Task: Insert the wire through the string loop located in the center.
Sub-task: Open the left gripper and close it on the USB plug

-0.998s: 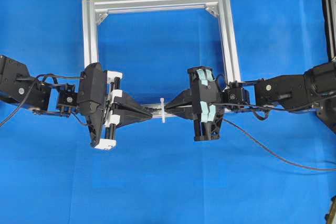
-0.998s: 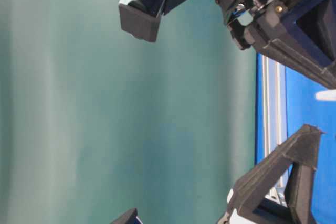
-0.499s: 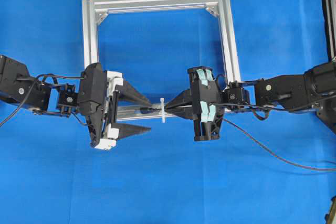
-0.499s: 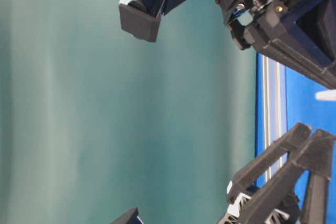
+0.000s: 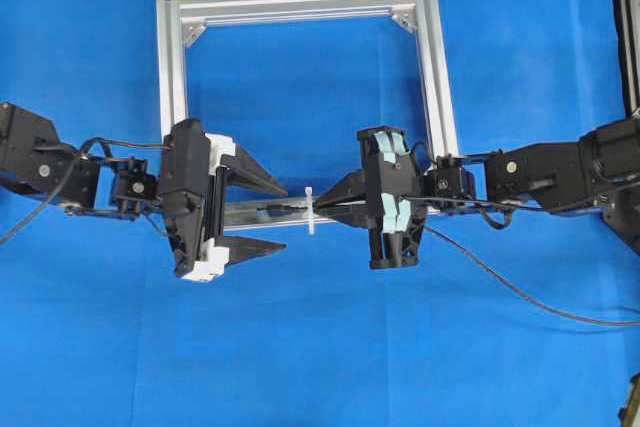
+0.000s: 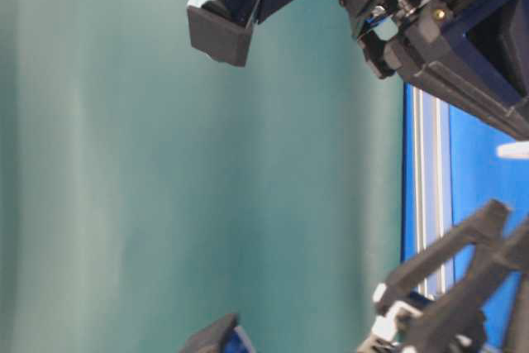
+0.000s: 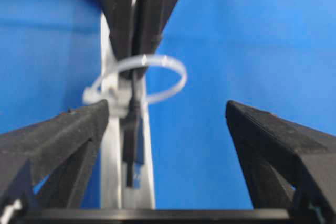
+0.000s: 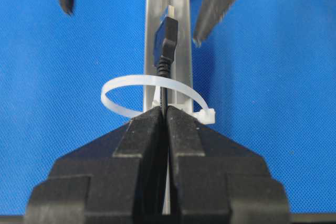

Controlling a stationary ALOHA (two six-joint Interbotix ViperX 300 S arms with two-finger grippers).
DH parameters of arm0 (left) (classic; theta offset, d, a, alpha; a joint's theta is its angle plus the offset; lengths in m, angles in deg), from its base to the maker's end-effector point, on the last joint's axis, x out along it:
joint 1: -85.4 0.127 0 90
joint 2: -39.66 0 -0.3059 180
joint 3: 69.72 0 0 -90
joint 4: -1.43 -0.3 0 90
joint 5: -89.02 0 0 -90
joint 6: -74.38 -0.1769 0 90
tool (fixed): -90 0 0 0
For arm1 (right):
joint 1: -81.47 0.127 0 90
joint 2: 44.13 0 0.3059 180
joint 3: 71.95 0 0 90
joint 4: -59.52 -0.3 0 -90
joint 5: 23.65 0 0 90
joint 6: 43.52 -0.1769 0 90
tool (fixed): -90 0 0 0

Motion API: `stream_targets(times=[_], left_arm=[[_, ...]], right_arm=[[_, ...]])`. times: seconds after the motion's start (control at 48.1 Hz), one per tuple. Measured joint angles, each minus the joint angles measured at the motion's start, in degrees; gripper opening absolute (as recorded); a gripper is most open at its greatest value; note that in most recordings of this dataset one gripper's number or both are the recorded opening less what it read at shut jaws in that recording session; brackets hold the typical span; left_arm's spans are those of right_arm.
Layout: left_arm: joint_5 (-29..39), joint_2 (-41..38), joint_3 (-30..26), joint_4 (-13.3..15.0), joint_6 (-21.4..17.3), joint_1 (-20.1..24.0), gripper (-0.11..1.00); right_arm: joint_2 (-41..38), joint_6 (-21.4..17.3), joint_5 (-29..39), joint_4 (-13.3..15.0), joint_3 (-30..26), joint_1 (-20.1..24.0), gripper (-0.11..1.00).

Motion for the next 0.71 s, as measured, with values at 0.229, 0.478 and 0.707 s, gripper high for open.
stream_targets(times=[0.229, 0.478, 0.707], left_arm=[[1.2, -2.3, -0.6, 0.1, 0.0, 0.2, 0.87], [1.3, -2.4, -0.7, 0.1, 0.0, 0.4, 0.87], [1.4, -2.3, -0.7, 0.1, 0.2, 0.4, 0.87]], right_arm=[[0.0, 0.0, 0.1, 0.0, 0.0, 0.0, -0.04], [0.0, 0.0, 0.1, -0.1, 0.0, 0.0, -0.04], [0.0, 0.0, 0.0, 0.0, 0.0, 0.0, -0.04]])
